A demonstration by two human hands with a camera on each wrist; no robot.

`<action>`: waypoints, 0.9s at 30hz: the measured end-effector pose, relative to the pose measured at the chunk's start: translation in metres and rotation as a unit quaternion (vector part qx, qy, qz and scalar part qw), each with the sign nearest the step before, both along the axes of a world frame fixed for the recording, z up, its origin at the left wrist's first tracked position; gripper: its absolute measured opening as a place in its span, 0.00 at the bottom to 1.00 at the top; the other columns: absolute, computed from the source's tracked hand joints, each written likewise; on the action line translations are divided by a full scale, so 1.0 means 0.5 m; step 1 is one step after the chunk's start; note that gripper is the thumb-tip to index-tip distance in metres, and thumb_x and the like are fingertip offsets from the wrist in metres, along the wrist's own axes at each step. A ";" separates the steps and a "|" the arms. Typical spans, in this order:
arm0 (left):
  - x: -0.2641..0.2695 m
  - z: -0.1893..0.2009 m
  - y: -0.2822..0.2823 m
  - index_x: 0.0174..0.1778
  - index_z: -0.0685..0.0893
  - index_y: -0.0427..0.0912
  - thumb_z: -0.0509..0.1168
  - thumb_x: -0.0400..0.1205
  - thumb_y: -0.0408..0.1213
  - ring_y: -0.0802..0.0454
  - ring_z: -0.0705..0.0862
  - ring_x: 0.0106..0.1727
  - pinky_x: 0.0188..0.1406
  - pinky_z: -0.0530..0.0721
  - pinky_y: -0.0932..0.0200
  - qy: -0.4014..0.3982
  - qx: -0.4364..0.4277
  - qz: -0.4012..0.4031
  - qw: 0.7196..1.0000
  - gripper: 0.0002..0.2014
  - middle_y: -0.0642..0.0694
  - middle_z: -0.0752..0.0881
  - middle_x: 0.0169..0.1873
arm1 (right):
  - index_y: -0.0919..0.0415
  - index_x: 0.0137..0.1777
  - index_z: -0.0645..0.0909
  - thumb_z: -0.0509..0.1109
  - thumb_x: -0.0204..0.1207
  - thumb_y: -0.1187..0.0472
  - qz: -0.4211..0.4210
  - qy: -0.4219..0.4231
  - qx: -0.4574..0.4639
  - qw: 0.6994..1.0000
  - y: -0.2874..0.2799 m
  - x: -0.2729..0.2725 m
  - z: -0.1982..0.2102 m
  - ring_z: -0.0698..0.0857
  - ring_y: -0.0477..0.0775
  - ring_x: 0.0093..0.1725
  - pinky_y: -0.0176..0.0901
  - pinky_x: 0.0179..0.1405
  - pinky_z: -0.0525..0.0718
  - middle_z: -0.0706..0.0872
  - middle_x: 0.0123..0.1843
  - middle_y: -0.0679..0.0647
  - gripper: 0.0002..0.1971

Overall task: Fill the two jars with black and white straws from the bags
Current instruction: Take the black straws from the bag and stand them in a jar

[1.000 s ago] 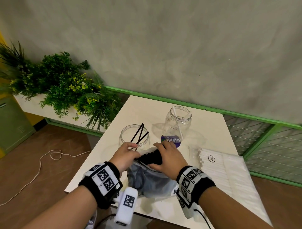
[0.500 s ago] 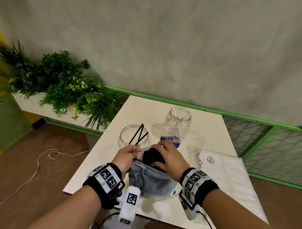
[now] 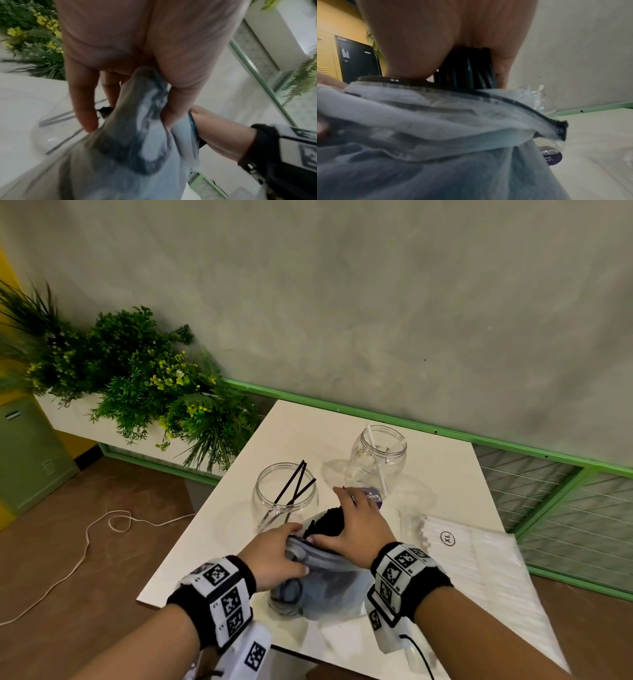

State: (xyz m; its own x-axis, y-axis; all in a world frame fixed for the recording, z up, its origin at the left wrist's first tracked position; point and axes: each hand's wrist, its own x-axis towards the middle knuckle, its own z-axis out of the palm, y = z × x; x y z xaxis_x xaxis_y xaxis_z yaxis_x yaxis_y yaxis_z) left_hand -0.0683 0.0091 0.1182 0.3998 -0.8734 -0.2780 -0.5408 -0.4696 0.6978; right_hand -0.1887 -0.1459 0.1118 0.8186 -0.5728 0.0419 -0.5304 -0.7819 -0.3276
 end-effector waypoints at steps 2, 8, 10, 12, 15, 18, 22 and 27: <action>-0.003 -0.015 0.001 0.74 0.71 0.46 0.72 0.74 0.37 0.52 0.79 0.65 0.55 0.72 0.69 -0.003 -0.042 0.033 0.999 0.31 0.47 0.82 0.64 | 0.55 0.76 0.68 0.71 0.62 0.31 0.016 -0.010 0.012 1.000 0.001 0.003 0.000 0.71 0.60 0.71 0.49 0.72 0.70 0.73 0.71 0.56 0.46; 0.003 -0.012 -0.007 0.62 0.83 0.49 0.66 0.72 0.25 0.56 0.83 0.55 0.52 0.76 0.73 -0.016 -0.156 0.098 0.983 0.23 0.51 0.87 0.53 | 0.59 0.66 0.80 0.79 0.65 0.53 0.139 -0.157 -0.001 0.978 0.008 0.006 -0.001 0.79 0.61 0.55 0.49 0.58 0.78 0.81 0.57 0.58 0.28; 0.008 -0.009 -0.013 0.58 0.83 0.51 0.67 0.72 0.25 0.57 0.84 0.49 0.44 0.75 0.78 -0.018 -0.184 0.113 0.976 0.22 0.53 0.87 0.47 | 0.60 0.67 0.79 0.79 0.66 0.55 0.146 -0.171 -0.026 0.974 0.002 0.006 0.009 0.78 0.61 0.56 0.44 0.59 0.73 0.80 0.59 0.58 0.29; 0.011 -0.015 -0.017 0.54 0.80 0.53 0.68 0.72 0.27 0.55 0.84 0.46 0.39 0.74 0.78 -0.016 -0.181 0.118 0.976 0.19 0.54 0.86 0.44 | 0.58 0.72 0.75 0.79 0.67 0.53 0.138 -0.135 -0.044 0.980 -0.001 0.004 0.013 0.75 0.61 0.62 0.44 0.64 0.71 0.76 0.66 0.58 0.33; 0.009 -0.032 -0.024 0.47 0.76 0.50 0.69 0.73 0.28 0.52 0.84 0.42 0.34 0.73 0.76 -0.015 -0.165 0.119 0.979 0.14 0.54 0.85 0.40 | 0.55 0.78 0.67 0.76 0.69 0.45 0.124 -0.052 -0.054 0.989 -0.003 0.009 0.007 0.69 0.61 0.70 0.51 0.74 0.68 0.72 0.73 0.57 0.39; 0.013 -0.042 -0.031 0.43 0.74 0.50 0.69 0.73 0.29 0.55 0.82 0.36 0.31 0.73 0.73 -0.011 -0.186 0.133 0.973 0.13 0.53 0.84 0.35 | 0.54 0.72 0.75 0.73 0.69 0.41 0.121 -0.049 -0.070 0.989 -0.004 0.020 -0.002 0.73 0.62 0.65 0.54 0.68 0.74 0.81 0.64 0.56 0.33; 0.029 -0.048 -0.020 0.50 0.72 0.48 0.70 0.73 0.27 0.57 0.80 0.39 0.35 0.75 0.75 0.030 -0.203 0.144 0.968 0.17 0.50 0.81 0.44 | 0.53 0.55 0.85 0.59 0.69 0.32 0.071 -0.080 -0.085 0.991 -0.008 0.025 -0.011 0.77 0.61 0.57 0.53 0.59 0.78 0.84 0.49 0.53 0.29; 0.047 -0.033 0.014 0.55 0.74 0.53 0.73 0.67 0.42 0.55 0.82 0.56 0.53 0.78 0.68 0.144 -0.204 0.054 0.967 0.22 0.49 0.79 0.55 | 0.57 0.58 0.84 0.68 0.75 0.41 0.082 -0.051 -0.058 0.994 -0.023 0.028 -0.003 0.75 0.61 0.58 0.50 0.60 0.75 0.83 0.52 0.55 0.22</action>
State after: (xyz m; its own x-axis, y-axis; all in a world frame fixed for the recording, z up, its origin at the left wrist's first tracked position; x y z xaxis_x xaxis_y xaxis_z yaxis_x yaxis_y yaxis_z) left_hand -0.0449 0.0162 0.1019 0.4520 -0.8914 -0.0330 -0.2599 -0.1670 0.9511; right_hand -0.1746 -0.1575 0.1102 0.8888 -0.4181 0.1877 -0.3607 -0.8909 -0.2761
